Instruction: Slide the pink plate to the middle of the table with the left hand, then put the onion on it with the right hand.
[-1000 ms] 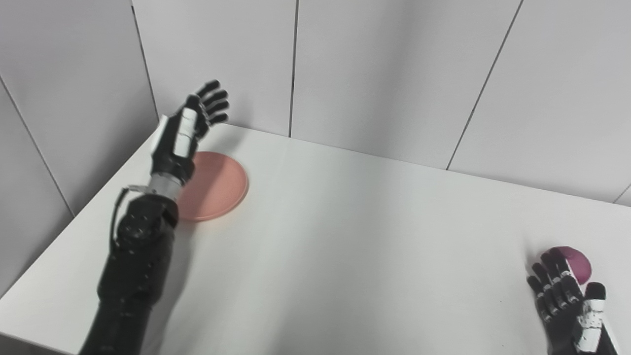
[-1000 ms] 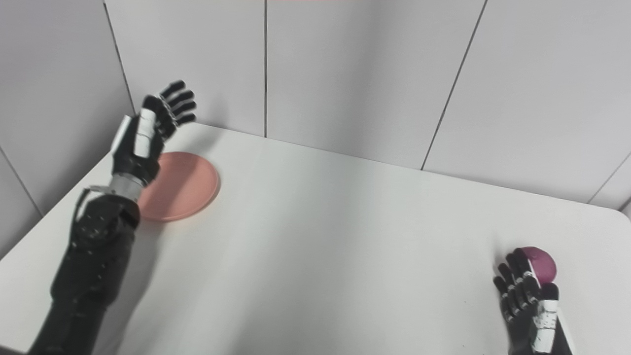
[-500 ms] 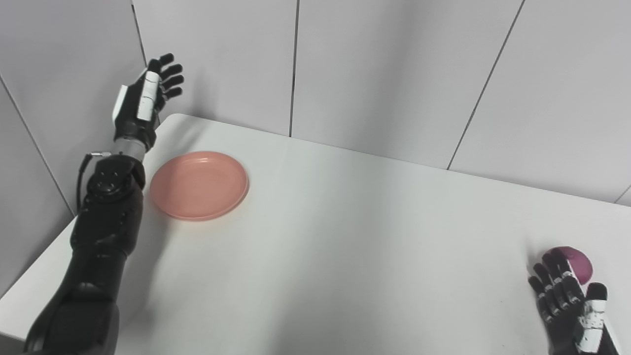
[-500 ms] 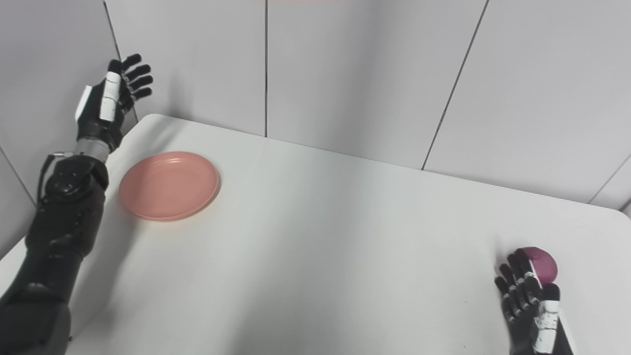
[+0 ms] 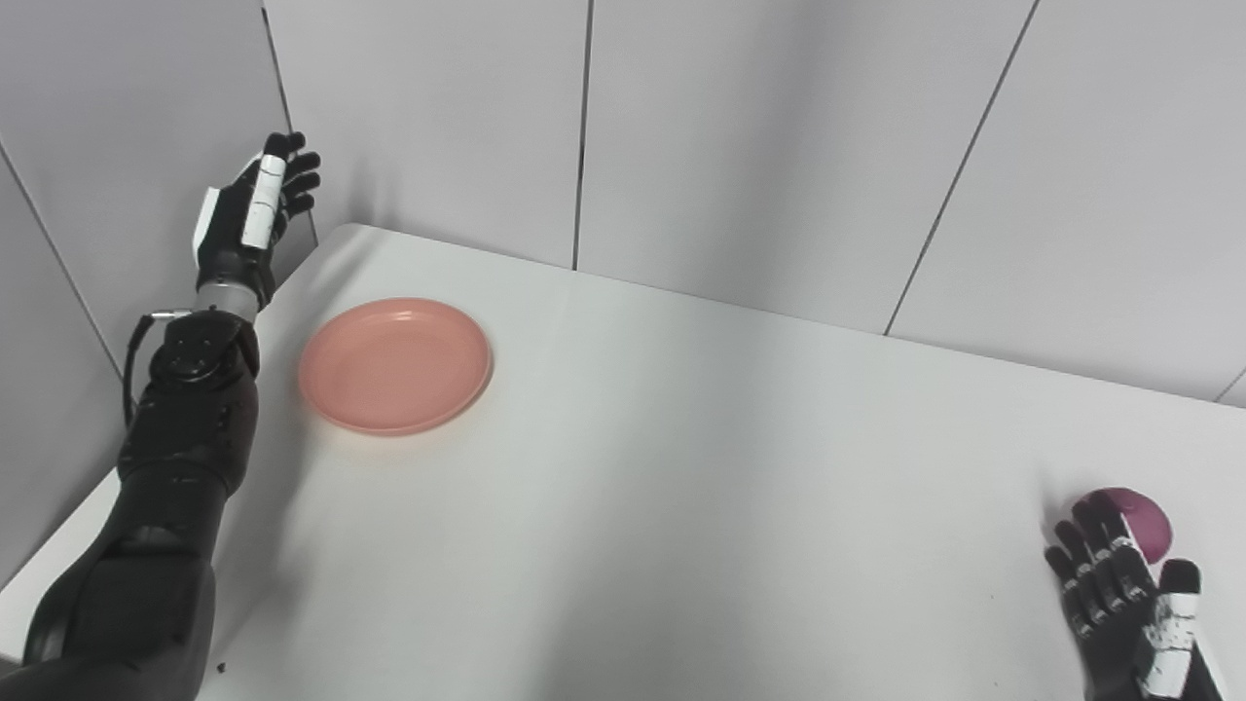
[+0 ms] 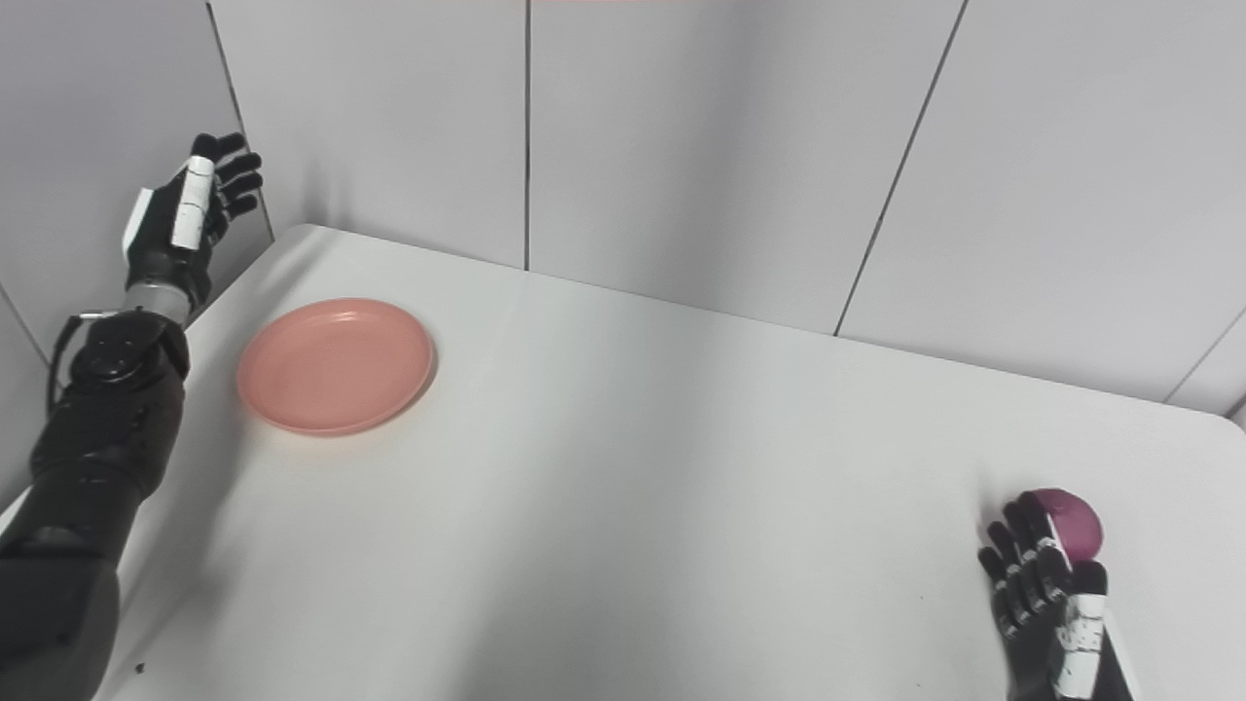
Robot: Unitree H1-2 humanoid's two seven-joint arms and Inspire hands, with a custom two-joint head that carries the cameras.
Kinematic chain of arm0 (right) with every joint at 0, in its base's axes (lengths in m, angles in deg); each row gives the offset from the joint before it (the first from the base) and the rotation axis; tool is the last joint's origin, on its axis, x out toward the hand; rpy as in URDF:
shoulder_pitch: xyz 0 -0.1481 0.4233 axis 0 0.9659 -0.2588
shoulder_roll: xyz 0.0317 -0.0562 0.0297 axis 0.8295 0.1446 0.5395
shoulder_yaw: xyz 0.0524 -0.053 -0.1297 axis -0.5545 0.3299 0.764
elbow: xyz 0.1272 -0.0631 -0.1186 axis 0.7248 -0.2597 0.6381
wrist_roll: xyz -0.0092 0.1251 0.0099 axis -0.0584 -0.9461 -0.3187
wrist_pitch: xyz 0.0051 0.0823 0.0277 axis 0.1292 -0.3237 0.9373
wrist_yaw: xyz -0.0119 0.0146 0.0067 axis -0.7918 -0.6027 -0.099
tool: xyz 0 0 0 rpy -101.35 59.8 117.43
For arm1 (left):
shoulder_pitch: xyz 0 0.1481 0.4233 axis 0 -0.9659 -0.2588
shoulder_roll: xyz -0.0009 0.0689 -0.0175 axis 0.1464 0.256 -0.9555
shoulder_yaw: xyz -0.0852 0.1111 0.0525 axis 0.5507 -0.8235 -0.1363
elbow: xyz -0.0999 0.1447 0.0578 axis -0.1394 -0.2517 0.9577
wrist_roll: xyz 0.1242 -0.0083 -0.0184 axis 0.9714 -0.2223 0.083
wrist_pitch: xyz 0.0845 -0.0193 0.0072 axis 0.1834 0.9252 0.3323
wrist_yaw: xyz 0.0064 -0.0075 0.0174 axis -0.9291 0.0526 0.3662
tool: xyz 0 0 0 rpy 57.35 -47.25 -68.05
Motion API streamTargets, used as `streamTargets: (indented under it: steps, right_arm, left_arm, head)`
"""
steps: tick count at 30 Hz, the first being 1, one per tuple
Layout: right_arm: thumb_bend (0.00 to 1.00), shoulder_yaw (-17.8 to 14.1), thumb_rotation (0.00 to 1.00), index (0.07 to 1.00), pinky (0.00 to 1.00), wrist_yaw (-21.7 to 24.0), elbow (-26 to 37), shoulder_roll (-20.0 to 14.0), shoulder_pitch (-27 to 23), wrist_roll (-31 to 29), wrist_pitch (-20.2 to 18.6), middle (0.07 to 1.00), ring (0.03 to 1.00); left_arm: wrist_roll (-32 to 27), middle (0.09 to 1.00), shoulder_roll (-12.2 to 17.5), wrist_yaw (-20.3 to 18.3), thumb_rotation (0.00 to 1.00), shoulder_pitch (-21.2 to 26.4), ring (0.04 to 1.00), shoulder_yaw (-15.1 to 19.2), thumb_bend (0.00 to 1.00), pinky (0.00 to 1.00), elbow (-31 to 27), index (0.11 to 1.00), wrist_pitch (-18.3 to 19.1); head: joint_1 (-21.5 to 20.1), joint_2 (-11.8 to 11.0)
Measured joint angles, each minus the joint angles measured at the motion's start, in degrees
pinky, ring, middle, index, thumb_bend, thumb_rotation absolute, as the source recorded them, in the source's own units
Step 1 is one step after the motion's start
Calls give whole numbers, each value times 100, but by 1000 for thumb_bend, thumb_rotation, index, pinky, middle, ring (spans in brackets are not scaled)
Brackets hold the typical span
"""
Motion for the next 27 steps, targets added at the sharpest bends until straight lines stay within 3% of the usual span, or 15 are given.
streamTargets:
  steps: [7,11,18,27]
  right_arm:
    - [859,0,1000,1000,1000,-1,3,1,1,0,0,1000,1000]
    - [858,0,1000,1000,1000,-2,11,1,3,0,0,1000,1000]
    - [876,0,989,1000,1000,-3,22,3,9,0,0,1000,1000]
    - [869,1,998,1000,1000,-16,67,15,35,3,-1,1000,1000]
  left_arm:
    - [-106,849,8,-23,909,3,867,58,785,886,130,834,-119]
    - [-169,851,-11,-49,884,-10,858,95,815,840,191,831,-132]
    - [-374,827,-45,-281,879,-58,833,158,829,790,950,816,-182]
    - [-639,807,-37,-689,797,-53,808,298,886,755,1618,790,-449]
  head:
    - [-9,0]
    - [-18,18]
    - [-35,44]
    - [-61,88]
